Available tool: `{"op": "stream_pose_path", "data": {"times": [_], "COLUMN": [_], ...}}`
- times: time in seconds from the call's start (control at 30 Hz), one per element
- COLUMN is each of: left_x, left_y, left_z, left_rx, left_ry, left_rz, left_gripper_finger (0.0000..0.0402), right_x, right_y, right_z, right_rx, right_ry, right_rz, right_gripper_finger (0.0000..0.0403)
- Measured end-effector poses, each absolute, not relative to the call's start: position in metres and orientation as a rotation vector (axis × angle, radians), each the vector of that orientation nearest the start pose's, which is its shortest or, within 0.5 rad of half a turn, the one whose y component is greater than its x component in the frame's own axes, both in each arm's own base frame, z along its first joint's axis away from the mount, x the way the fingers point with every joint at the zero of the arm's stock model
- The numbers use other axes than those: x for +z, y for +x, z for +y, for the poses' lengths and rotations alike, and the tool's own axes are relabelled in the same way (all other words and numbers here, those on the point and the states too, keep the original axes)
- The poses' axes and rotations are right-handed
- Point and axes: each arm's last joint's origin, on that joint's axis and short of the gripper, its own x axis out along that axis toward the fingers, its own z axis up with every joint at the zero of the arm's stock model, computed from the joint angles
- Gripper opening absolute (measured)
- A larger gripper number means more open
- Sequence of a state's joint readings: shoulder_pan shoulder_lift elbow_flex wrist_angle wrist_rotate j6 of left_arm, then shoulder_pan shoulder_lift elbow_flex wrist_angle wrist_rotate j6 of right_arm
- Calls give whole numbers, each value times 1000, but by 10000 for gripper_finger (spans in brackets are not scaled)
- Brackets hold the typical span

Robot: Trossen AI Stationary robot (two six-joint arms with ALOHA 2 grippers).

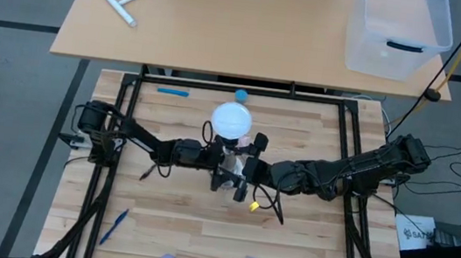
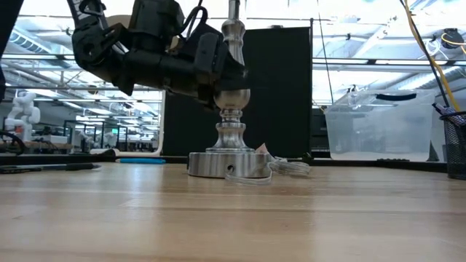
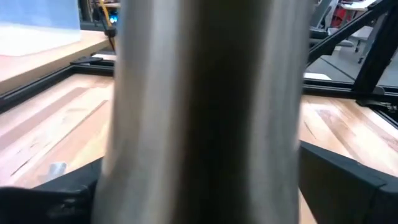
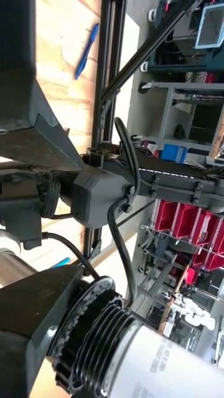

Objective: Screw lightbulb
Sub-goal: Remove the lightbulb from the lamp

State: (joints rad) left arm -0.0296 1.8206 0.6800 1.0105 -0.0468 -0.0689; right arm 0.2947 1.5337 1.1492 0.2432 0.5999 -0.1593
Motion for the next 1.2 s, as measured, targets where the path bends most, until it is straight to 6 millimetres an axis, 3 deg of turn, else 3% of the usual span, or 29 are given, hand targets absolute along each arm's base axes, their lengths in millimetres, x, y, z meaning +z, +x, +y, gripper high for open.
{"op": "stream_pose_path", "data": {"times": [0.1, 0.23, 0.53, 0.77, 1.03, 1.2], "left_x": [149, 149, 147, 146, 146, 146], "left_y": [338, 338, 338, 338, 338, 337], "left_z": [-8, -7, -4, -2, -2, -2], "left_rx": [41, 57, 63, 68, 70, 72], "left_ry": [-62, -56, -37, -28, -27, -29], "left_rz": [129, 130, 154, 169, 175, 177], "left_gripper_finger": [344, 261, 258, 258, 258, 258], "right_x": [318, 318, 318, 323, 331, 341], "right_y": [340, 340, 340, 336, 326, 320], "right_z": [86, 86, 87, 102, 114, 119], "right_rx": [-294, -291, -288, -258, -339, -480], "right_ry": [-219, -219, -202, -266, -302, -274], "right_rz": [152, 152, 147, 105, 85, 26], "right_gripper_finger": [254, 254, 254, 254, 254, 254]}}
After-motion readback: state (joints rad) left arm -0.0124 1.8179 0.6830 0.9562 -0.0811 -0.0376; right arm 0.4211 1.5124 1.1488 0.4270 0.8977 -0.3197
